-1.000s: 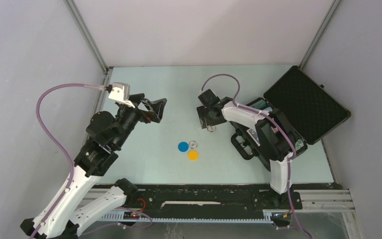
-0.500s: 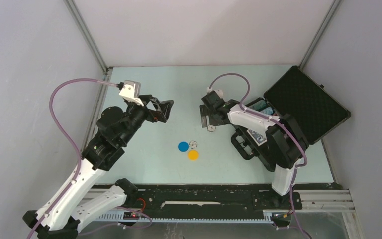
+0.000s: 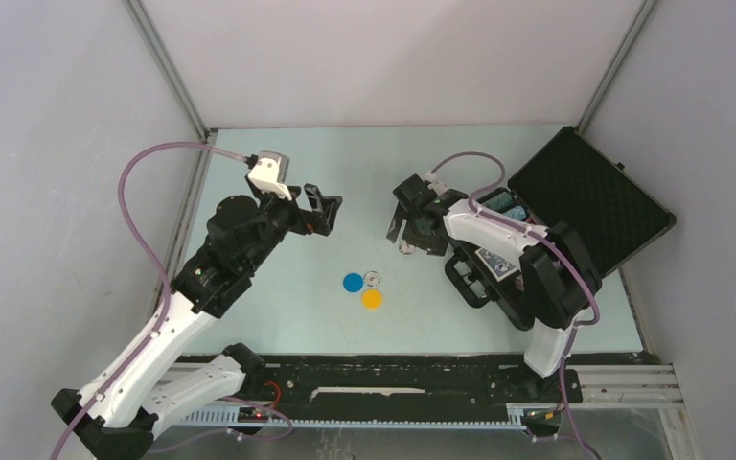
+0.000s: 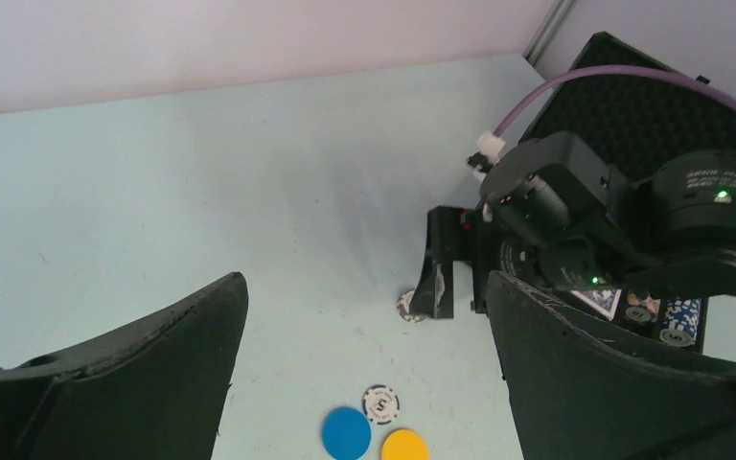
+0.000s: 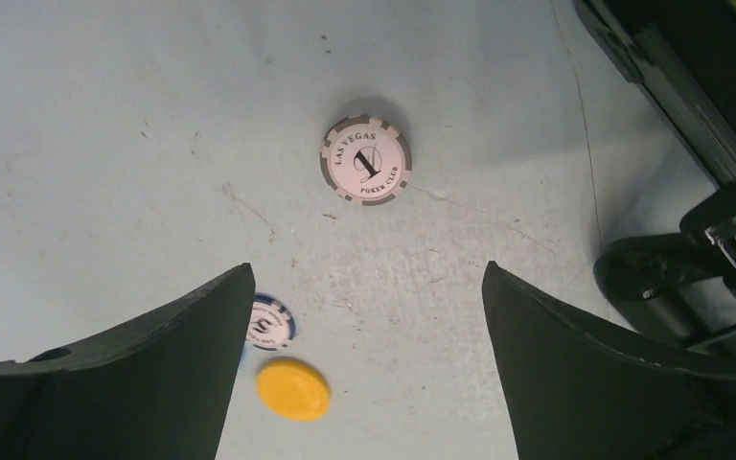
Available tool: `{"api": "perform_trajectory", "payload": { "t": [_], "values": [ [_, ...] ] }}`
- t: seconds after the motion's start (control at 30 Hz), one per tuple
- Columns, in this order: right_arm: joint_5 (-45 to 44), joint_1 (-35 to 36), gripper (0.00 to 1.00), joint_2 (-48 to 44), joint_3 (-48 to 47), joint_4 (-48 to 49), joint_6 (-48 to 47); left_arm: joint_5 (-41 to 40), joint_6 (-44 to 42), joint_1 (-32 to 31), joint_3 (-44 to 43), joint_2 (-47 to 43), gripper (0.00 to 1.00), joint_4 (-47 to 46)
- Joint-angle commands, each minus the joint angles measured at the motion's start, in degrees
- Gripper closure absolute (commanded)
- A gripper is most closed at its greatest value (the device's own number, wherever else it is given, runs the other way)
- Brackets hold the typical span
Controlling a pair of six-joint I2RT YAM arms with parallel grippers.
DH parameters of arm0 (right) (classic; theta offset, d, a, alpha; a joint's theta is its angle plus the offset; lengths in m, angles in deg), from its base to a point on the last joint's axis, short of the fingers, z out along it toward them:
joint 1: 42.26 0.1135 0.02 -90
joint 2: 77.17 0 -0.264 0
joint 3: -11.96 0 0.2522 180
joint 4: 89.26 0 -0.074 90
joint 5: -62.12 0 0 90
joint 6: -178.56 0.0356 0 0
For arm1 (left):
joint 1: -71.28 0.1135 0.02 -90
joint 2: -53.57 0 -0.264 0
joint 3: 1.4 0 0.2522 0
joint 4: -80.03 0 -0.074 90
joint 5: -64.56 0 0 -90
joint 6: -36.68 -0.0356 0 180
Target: Pack up texas hold em set
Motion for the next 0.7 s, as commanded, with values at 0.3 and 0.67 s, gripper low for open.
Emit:
{"api": "perform_trajectory", "payload": {
  "t": [0.3,0.67],
  "values": [
    [2.1,-3.8,0.04,2.7,-1.7,2.4,24.0,1.1,0.7,-0.3,-1.3,-4.2,0.0,0.0],
    [7.0,-6.2,0.05,12.5,-12.1,-4.7,24.6,1.2,0.7,-0.4,-1.6,-3.7,0.0,0.4]
  ]
}}
